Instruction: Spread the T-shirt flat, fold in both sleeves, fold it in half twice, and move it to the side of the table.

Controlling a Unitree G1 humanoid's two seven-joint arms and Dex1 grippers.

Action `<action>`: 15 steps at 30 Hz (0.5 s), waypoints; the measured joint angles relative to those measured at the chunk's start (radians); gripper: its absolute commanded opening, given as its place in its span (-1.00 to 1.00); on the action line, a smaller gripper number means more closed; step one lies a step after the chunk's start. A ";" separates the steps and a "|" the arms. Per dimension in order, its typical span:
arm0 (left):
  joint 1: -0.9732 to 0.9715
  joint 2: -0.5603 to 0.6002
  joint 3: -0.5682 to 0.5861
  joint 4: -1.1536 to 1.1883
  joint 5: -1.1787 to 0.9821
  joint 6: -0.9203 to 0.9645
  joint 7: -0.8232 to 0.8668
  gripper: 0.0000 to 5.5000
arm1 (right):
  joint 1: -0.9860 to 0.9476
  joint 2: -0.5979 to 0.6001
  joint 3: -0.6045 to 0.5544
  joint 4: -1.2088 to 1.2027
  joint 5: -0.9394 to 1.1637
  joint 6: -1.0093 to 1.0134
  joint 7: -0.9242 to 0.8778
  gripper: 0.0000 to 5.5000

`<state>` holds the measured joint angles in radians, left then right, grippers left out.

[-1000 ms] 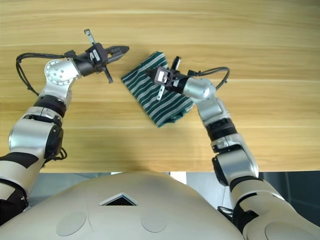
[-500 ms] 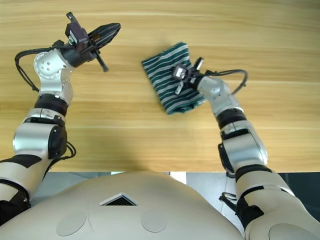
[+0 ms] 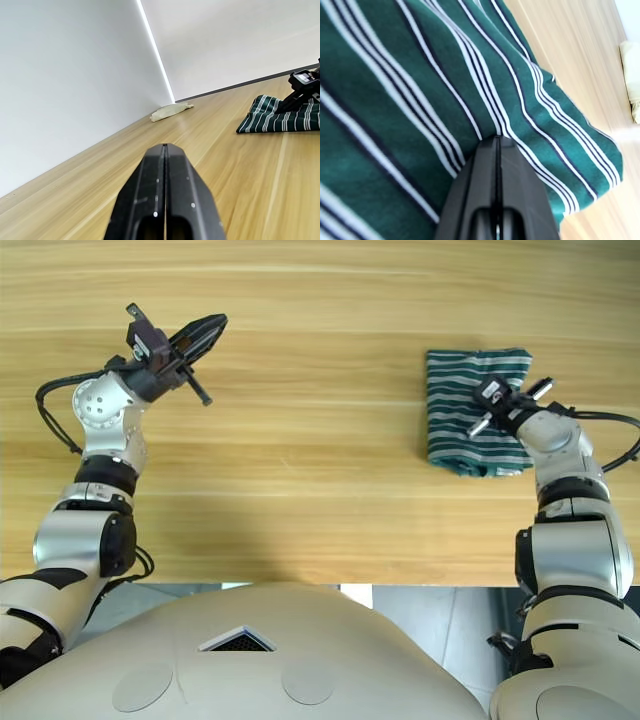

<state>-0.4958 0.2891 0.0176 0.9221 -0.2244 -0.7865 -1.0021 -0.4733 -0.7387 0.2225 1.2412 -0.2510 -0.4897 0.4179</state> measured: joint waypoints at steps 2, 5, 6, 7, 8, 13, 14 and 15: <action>0.006 0.000 0.001 0.000 0.000 0.000 0.003 -0.99 | 0.005 -0.018 -0.002 0.009 -0.001 0.000 0.000 -1.00; 0.011 -0.003 0.009 0.001 -0.006 0.003 0.003 -0.99 | 0.011 -0.048 -0.009 0.017 -0.002 -0.008 0.003 -1.00; 0.011 -0.005 0.015 0.002 -0.018 0.009 -0.001 -0.99 | 0.014 -0.060 -0.017 0.014 -0.002 -0.028 0.014 -1.00; 0.012 -0.009 0.032 0.005 -0.034 0.019 -0.009 -0.99 | 0.014 -0.068 -0.020 0.012 -0.001 -0.049 0.026 -1.00; 0.012 -0.012 0.039 0.006 -0.050 0.032 -0.012 -0.99 | 0.013 -0.070 -0.022 0.010 -0.002 -0.059 0.027 -1.00; 0.005 -0.031 0.091 0.054 -0.108 0.097 -0.032 -0.99 | -0.053 -0.075 -0.077 -0.140 0.020 -0.194 -0.021 -1.00; 0.002 -0.034 0.106 0.060 -0.120 0.109 -0.036 -0.99 | -0.054 -0.071 -0.080 -0.176 0.022 -0.212 -0.027 -1.00; -0.006 -0.036 0.122 0.074 -0.135 0.130 -0.038 -0.99 | -0.052 -0.057 -0.084 -0.240 0.023 -0.239 -0.034 -1.00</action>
<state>-0.5015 0.2530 0.1398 0.9960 -0.3590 -0.6562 -1.0396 -0.5253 -0.7956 0.1383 1.0016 -0.2282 -0.7286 0.3839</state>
